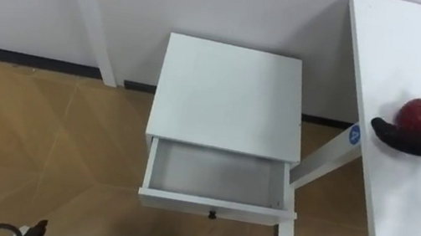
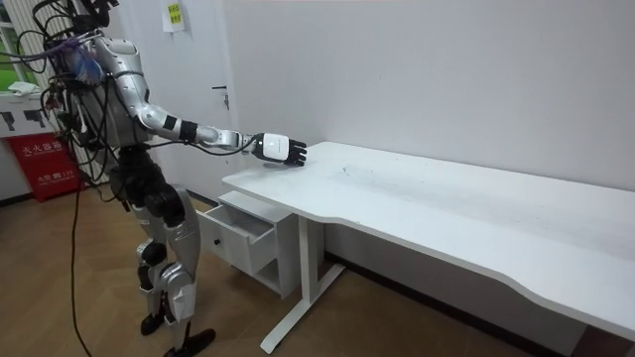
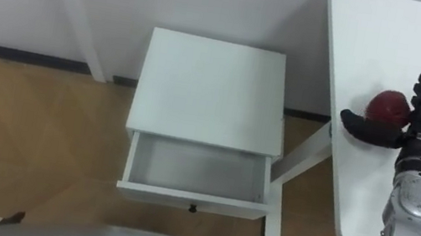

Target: Put apple and close drawer

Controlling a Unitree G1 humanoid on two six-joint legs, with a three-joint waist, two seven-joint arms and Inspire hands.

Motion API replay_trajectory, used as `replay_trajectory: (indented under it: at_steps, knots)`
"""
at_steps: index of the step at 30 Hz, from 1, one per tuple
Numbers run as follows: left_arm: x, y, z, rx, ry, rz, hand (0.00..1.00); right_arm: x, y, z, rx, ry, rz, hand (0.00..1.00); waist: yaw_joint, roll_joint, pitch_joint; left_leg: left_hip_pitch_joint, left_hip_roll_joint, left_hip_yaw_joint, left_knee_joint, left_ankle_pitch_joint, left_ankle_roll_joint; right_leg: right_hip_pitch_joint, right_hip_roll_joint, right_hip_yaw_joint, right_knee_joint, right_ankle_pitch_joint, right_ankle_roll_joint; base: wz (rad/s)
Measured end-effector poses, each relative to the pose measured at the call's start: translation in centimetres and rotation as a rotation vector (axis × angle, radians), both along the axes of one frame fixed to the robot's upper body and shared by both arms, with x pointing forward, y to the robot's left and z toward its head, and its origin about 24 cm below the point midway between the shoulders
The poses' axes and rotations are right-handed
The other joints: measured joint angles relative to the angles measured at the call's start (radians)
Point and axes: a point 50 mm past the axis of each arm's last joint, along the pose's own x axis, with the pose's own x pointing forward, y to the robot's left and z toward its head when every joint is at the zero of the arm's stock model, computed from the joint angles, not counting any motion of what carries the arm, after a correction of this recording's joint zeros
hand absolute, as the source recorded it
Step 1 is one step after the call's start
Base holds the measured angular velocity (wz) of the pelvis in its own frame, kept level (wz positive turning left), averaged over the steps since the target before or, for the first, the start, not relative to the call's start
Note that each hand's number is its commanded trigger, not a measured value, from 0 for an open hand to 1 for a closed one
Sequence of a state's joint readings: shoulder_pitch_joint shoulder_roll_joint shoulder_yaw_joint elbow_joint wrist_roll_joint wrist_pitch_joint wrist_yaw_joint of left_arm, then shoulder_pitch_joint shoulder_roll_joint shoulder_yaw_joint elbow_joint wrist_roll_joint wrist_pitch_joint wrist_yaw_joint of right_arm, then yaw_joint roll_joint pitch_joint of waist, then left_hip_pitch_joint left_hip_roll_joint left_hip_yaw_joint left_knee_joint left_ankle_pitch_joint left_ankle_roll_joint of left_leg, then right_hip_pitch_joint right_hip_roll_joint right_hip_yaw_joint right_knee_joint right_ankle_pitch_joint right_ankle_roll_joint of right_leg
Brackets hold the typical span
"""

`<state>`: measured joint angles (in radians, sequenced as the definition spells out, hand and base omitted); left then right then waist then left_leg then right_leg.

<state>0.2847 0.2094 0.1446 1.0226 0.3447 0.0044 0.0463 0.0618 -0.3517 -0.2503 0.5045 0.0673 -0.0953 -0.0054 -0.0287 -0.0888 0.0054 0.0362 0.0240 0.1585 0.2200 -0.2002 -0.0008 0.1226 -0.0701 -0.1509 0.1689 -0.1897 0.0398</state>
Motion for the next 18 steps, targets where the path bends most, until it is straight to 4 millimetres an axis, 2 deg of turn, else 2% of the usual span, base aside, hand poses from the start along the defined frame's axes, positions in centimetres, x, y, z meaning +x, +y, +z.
replay_trajectory:
  at_steps: [11, 12, 13, 14, 16, 17, 18]
  knots:
    - [-0.7, 0.0, -0.2, -0.015, 0.039, 0.005, 0.0, -0.3, -0.2, -1.1, -0.026, 0.05, 0.014, 0.0, 0.0, 0.001, -0.0017, 0.009, 0.0, -0.015, 0.001, 0.0, 0.0, 0.02, 0.0, -0.015, -0.001, 0.0, 0.0, 0.03]
    - [-0.7, 0.0, -0.2, -0.015, 0.038, 0.005, 0.0, -0.4, -0.2, -1.2, -0.034, 0.057, 0.016, 0.55, 0.0, 0.002, -0.0023, 0.009, -0.001, -0.019, 0.002, 0.0, 0.0, 0.02, 0.0, -0.016, -0.001, 0.0, 0.0, 0.04]
    - [-0.7, 0.0, -0.2, -0.014, 0.038, 0.005, 0.0, -0.4, -0.2, -1.2, -0.041, 0.058, 0.022, 0.65, 0.0, 0.004, -0.0035, 0.009, -0.001, -0.021, 0.002, 0.0, 0.0, 0.021, 0.0, -0.017, -0.001, 0.0, 0.0, 0.04]
    - [-0.7, 0.0, -0.2, -0.014, 0.039, 0.005, 0.0, -0.4, -0.2, -1.3, -0.042, 0.059, 0.022, 0.83, 0.0, 0.006, -0.0048, 0.009, -0.001, -0.021, 0.003, 0.0, 0.0, 0.021, 0.0, -0.017, -0.001, 0.0, 0.0, 0.0]
    - [-0.9, 0.0, -0.2, -0.015, 0.047, 0.009, 0.0, -0.5, -0.3, -1.3, -0.049, 0.063, 0.015, 0.91, 0.0, 0.012, -0.0105, 0.01, -0.001, -0.022, 0.003, 0.0, 0.0, 0.021, 0.0, -0.018, -0.001, 0.0, 0.0, 0.0]
    - [-1.0, 0.0, -0.3, -0.015, 0.05, 0.011, 0.0, -0.5, -0.5, -1.3, -0.052, 0.063, 0.007, 1.0, 0.0, 0.013, -0.0113, 0.011, -0.001, -0.022, 0.004, 0.0, 0.0, 0.022, 0.0, -0.018, -0.001, 0.0, 0.0, 0.0]
    - [-1.0, 0.0, -0.3, -0.015, 0.051, 0.016, 0.0, -0.4, -0.7, -1.3, -0.061, 0.06, -0.005, 1.0, 0.0, 0.014, -0.0117, 0.012, -0.001, -0.023, 0.004, 0.0, 0.0, 0.023, 0.0, -0.019, -0.001, 0.0, 0.0, 0.0]
